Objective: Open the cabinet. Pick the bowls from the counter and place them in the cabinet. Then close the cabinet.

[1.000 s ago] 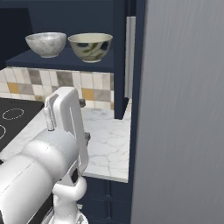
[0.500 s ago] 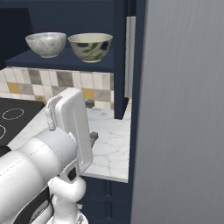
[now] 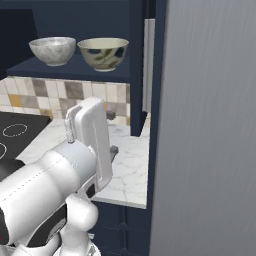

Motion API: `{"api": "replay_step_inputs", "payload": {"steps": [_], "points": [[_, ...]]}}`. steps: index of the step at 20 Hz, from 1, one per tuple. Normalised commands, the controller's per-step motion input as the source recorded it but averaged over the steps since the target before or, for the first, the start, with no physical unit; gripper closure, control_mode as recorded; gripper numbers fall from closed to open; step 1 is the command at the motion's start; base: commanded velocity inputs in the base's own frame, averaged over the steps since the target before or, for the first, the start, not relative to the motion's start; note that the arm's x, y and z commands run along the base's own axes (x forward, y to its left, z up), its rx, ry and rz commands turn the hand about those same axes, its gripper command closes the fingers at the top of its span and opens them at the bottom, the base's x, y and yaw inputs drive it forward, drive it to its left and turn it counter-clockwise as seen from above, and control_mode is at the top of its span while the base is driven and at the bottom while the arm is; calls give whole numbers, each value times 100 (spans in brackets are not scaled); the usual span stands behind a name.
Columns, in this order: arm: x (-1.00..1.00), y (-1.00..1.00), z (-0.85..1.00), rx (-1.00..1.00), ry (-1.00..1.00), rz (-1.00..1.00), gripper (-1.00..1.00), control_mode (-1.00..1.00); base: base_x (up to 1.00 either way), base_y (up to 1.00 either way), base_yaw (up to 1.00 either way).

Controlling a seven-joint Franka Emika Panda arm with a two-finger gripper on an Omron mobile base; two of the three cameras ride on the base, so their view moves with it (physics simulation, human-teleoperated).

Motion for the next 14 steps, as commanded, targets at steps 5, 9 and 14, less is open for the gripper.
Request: {"api": "replay_step_inputs", "payload": {"steps": [5,9,14], "points": [[20,-2,0,4,-1,9,-100,-100,0,0,0],[21,-15,0,5,0,6,-100,-100,0,0,0],[8,-28,0,3,-2,0,-100,-100,0,0,0]]}}
